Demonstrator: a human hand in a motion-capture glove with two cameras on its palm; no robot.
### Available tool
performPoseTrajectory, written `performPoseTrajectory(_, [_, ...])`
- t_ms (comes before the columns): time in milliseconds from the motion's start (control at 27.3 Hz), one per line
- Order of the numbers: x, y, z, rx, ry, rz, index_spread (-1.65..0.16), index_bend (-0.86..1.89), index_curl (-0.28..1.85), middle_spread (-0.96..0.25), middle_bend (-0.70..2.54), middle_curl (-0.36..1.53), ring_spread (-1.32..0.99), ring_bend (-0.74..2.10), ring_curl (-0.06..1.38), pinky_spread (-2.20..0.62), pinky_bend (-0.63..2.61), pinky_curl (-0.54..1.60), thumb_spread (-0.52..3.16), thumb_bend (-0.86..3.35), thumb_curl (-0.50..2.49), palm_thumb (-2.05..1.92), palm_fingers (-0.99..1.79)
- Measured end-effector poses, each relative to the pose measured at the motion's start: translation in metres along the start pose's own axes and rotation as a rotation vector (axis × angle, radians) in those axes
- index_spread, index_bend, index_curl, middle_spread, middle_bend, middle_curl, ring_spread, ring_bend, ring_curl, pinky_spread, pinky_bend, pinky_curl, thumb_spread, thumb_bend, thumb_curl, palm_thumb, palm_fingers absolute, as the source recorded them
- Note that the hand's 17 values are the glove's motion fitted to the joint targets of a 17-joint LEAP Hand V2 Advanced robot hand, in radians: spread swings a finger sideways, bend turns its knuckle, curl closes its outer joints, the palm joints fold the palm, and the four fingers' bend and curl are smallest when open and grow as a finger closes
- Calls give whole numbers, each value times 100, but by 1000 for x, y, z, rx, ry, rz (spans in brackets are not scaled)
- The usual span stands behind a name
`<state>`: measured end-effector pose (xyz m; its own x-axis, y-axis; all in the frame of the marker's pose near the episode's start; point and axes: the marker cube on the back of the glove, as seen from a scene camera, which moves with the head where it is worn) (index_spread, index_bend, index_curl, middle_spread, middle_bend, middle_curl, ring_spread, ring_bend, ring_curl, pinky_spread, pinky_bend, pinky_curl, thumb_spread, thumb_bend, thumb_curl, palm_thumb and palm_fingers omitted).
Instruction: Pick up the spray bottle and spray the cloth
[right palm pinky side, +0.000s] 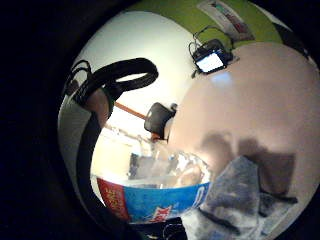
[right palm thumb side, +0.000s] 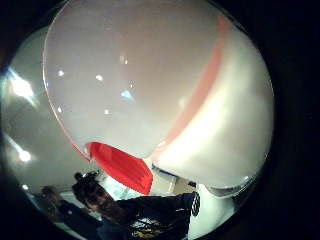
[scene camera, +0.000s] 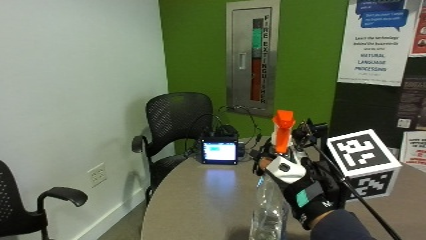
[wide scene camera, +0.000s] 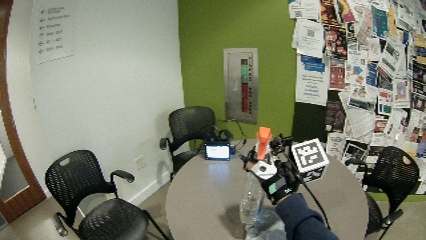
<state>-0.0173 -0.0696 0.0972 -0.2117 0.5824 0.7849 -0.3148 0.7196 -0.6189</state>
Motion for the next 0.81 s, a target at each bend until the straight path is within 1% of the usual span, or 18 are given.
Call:
performPoseTrajectory(257, [42, 6, 13, -27, 52, 27, -30, 16, 61, -15, 54, 56, -18, 63, 48, -29, 36, 40, 49, -3, 77, 97, 123])
performPoseTrajectory(513, [73, 39, 19, -9, 23, 34, -29, 16, 60, -15, 52, 55, -17, 62, 48, -29, 36, 39, 51, -3, 76, 97, 123])
performPoseTrajectory(623, [69, 47, 22, 5, 24, 23, -29, 16, 60, -15, 52, 55, -18, 60, 47, -30, 37, 39, 52, -3, 76, 97, 122])
performPoseTrajectory(806, [55, 37, 42, -25, 41, -33, -29, 15, 58, -16, 50, 55, -20, 59, 47, -31, 39, 39, 54, -4, 74, 95, 122])
